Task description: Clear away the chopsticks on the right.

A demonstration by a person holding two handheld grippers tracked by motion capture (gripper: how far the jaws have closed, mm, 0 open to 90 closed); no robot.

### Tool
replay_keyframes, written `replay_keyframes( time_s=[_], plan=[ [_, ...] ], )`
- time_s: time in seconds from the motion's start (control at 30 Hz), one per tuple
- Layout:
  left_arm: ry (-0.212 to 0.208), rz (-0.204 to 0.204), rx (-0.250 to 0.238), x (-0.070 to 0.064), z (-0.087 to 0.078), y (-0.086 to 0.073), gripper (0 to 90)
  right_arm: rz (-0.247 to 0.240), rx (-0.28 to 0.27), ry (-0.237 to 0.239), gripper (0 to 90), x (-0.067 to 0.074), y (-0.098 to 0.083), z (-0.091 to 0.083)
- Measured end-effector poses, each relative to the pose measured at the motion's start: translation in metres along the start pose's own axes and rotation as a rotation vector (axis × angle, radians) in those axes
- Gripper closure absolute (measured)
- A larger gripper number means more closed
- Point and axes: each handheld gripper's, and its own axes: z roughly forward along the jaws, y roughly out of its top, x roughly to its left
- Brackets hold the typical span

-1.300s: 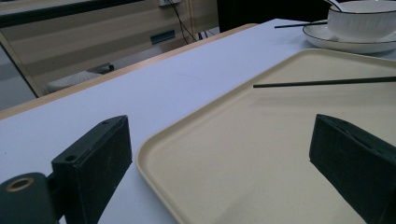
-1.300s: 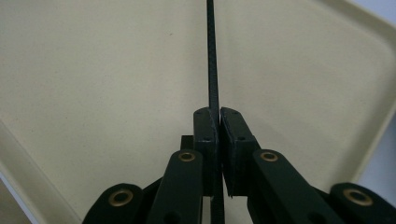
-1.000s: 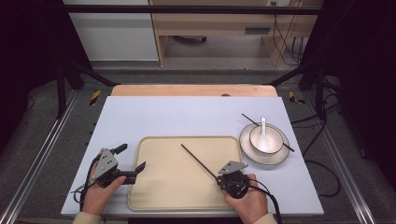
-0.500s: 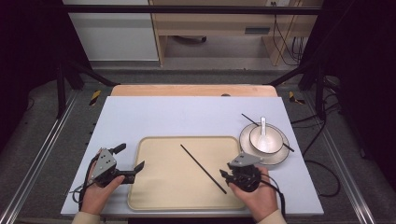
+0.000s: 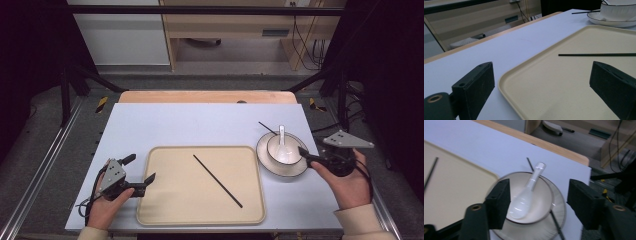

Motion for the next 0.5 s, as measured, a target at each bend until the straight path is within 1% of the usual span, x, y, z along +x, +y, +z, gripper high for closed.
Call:
replay_keyframes(
  time_s=[0.03,0.07,0.1,0.13,0.17,0.2,0.23,0.27,0.3,0.37,0.43,0.5],
  plan=[
    [-0.001,-0.002,0.001,0.000,0.000,0.000,5.6,0.008,0.015,-0.003,43.8,-0.008,-0.004,0.001],
    [-0.001,-0.002,0.001,0.000,0.000,0.000,5.6,0.008,0.015,-0.003,43.8,-0.008,-0.004,0.001],
    [-0.001,-0.001,0.002,0.000,0.000,0.000,5.6,0.012,0.030,-0.009,47.3,-0.017,-0.009,0.003],
    [-0.001,-0.002,0.002,0.000,0.000,0.000,5.6,0.027,0.044,-0.006,50.6,-0.024,-0.015,0.006],
    [-0.001,0.000,0.002,0.000,0.000,0.000,5.6,0.032,0.058,0.004,53.6,-0.030,-0.021,0.011],
    [-0.001,0.000,0.008,0.000,0.001,-0.001,5.6,0.037,0.096,0.027,58.4,-0.038,-0.033,0.021],
    [-0.001,-0.002,0.007,0.000,0.001,-0.001,5.6,0.037,0.101,0.037,61.0,-0.041,-0.039,0.026],
    [-0.001,-0.002,0.007,0.000,0.001,-0.001,5.5,0.037,0.101,0.037,61.0,-0.041,-0.039,0.026],
    [-0.003,-0.003,0.010,0.000,0.002,-0.001,5.6,0.041,0.120,0.051,64.7,-0.045,-0.049,0.037],
    [-0.006,0.000,0.013,-0.001,0.002,-0.002,5.6,0.051,0.134,0.059,67.1,-0.049,-0.057,0.046],
    [-0.009,0.003,0.017,-0.001,0.002,-0.002,5.6,0.066,0.150,0.065,68.8,-0.053,-0.063,0.054],
    [-0.009,0.002,0.018,-0.001,0.002,-0.002,5.6,0.065,0.153,0.071,69.4,-0.054,-0.065,0.057]
  ],
)
